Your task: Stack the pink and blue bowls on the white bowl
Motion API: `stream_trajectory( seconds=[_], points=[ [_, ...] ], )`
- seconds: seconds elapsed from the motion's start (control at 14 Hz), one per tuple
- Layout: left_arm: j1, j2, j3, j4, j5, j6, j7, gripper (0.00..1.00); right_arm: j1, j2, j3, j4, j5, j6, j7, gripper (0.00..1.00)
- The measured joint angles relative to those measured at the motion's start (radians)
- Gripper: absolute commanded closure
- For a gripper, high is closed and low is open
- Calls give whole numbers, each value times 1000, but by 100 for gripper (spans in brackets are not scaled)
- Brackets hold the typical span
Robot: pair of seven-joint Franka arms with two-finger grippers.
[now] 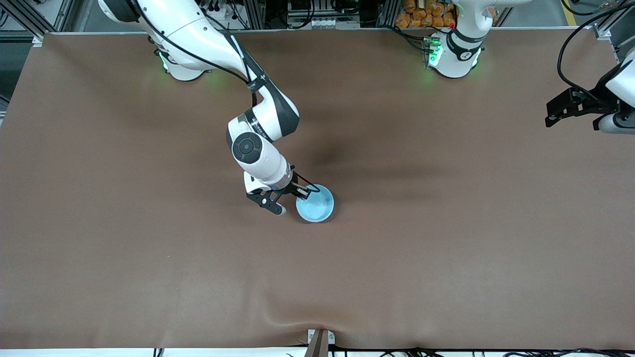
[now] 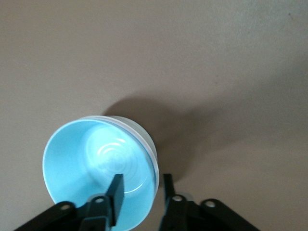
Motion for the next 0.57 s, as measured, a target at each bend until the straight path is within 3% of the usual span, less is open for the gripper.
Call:
stream_trajectory(
  seconds=[0.29, 0.57],
  points=[
    [-3, 6, -2, 0, 0, 0, 0, 0, -57, -83, -21, 25, -1, -90, -38, 0],
    [-2, 11, -3, 1, 0, 0, 0, 0, -241, -224, -34, 26, -6, -315, -289, 0]
  ],
)
